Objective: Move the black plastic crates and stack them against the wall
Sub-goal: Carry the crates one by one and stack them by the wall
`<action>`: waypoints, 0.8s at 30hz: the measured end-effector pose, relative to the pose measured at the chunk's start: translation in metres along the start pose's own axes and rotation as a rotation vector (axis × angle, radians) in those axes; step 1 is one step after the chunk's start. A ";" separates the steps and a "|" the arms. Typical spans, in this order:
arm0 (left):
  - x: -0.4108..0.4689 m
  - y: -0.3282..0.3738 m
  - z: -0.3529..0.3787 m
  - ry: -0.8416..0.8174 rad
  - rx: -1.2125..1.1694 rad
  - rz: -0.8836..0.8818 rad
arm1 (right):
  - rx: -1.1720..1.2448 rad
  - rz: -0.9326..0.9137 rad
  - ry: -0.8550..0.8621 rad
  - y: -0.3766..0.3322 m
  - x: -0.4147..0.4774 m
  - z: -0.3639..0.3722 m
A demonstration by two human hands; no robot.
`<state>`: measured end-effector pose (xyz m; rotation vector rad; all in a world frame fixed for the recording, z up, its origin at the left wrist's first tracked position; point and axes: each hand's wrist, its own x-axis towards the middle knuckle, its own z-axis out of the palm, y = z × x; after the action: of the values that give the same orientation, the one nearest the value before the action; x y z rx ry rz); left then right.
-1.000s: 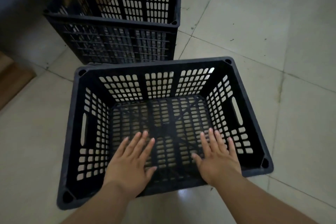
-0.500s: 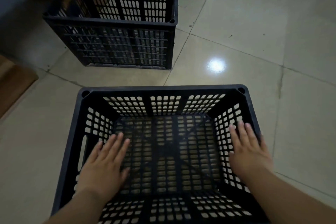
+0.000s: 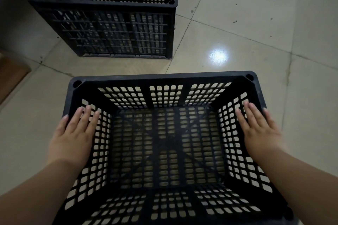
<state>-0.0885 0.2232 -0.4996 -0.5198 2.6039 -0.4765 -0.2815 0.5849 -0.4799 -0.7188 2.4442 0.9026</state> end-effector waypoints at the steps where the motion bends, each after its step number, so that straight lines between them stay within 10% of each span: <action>1: 0.000 -0.002 0.000 -0.003 0.022 0.025 | -0.001 -0.007 0.001 0.000 0.000 0.001; 17: -0.077 -0.077 -0.013 -0.228 0.037 0.056 | -0.118 -0.131 0.025 -0.023 -0.027 -0.071; 24: -0.194 -0.194 0.019 0.134 -0.108 -0.063 | 0.163 -0.509 0.713 -0.084 -0.048 -0.159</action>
<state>0.1358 0.1330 -0.3687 -0.6275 2.7605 -0.4052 -0.2279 0.4360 -0.3819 -1.7251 2.6300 0.2572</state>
